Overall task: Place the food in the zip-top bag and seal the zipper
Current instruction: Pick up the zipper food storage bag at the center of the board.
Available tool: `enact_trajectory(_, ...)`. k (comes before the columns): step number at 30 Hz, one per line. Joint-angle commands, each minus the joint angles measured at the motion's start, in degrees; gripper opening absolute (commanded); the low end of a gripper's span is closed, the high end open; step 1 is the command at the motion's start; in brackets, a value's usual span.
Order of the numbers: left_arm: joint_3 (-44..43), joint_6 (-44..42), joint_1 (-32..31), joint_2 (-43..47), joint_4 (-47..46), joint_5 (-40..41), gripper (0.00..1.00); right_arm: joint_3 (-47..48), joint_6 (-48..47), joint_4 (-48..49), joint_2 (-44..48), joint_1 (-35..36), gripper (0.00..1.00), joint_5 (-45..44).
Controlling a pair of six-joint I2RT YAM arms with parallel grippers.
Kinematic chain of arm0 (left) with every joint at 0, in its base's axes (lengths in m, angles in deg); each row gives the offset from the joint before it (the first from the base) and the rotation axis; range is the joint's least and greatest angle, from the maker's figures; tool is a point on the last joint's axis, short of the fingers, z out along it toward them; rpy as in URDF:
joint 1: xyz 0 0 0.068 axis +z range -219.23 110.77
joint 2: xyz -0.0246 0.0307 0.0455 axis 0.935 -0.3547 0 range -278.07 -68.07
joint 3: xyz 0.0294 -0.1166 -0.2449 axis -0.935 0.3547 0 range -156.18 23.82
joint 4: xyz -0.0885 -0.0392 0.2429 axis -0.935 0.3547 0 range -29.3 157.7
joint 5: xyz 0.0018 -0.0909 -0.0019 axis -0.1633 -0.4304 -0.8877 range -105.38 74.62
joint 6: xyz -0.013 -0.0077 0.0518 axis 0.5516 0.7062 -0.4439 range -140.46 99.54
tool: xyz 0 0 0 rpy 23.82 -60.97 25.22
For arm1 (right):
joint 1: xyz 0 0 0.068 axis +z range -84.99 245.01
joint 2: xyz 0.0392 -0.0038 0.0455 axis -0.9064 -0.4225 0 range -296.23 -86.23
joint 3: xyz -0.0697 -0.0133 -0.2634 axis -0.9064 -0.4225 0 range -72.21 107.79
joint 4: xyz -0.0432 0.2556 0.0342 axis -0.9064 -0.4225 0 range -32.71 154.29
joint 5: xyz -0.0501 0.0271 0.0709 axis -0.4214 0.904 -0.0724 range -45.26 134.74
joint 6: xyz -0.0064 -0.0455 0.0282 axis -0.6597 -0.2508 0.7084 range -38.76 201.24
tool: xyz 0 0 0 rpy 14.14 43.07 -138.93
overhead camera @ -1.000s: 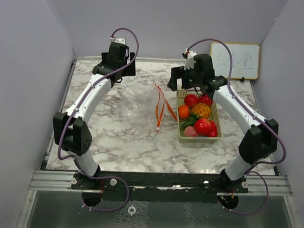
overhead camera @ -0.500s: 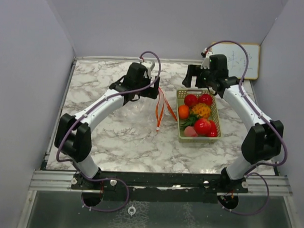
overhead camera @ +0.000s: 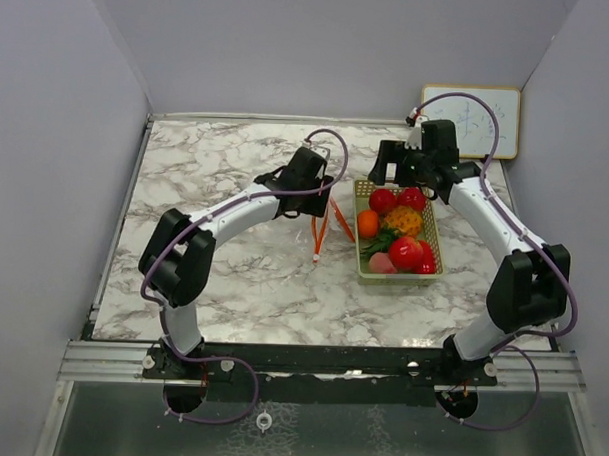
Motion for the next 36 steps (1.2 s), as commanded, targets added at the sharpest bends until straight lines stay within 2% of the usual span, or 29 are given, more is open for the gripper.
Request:
enact_trajectory(1, -2.0, 2.0, -0.4, -3.0, 1.5, 3.6, 0.64, -0.6, 0.4, 1.6, 2.4, -0.7, 1.0, 1.0)
enact_trajectory(8, -2.0, 1.7, -1.1, -6.9, 1.6, 3.8, 0.59, -0.8, 0.0, 1.5, 2.5, -1.2, 1.0, 1.1)
enact_trajectory(10, -1.4, 1.9, -1.2, -7.9, 1.0, 3.0, 0.39, -0.5, -0.2, 1.4, 2.3, -1.3, 1.0, 1.1)
enact_trajectory(13, -1.6, 2.1, -1.1, -8.3, 1.6, 3.1, 0.01, 0.2, -0.6, 1.2, 2.3, -1.3, 1.0, 1.2)
enact_trajectory(18, -6.0, 2.1, -1.2, -4.3, 5.6, 4.3, 0.0, 0.4, -1.2, 2.2, 3.5, -1.3, 0.97, 6.7)
enact_trajectory(24, -9.1, 6.4, -1.1, 3.1, 6.6, 0.6, 0.0, -4.5, 5.1, 9.1, 4.5, -1.0, 0.85, 19.4)
enact_trajectory(31, -6.1, 8.3, -1.1, 7.3, 4.5, -1.2, 0.0, 0.0, 7.1, 9.2, 1.3, 2.1, 0.82, 20.9)
enact_trajectory(36, -5.5, 8.3, -1.2, 6.9, 3.0, -2.2, 0.0, 2.3, 10.5, 11.6, -0.8, 4.1, 0.82, 22.0)
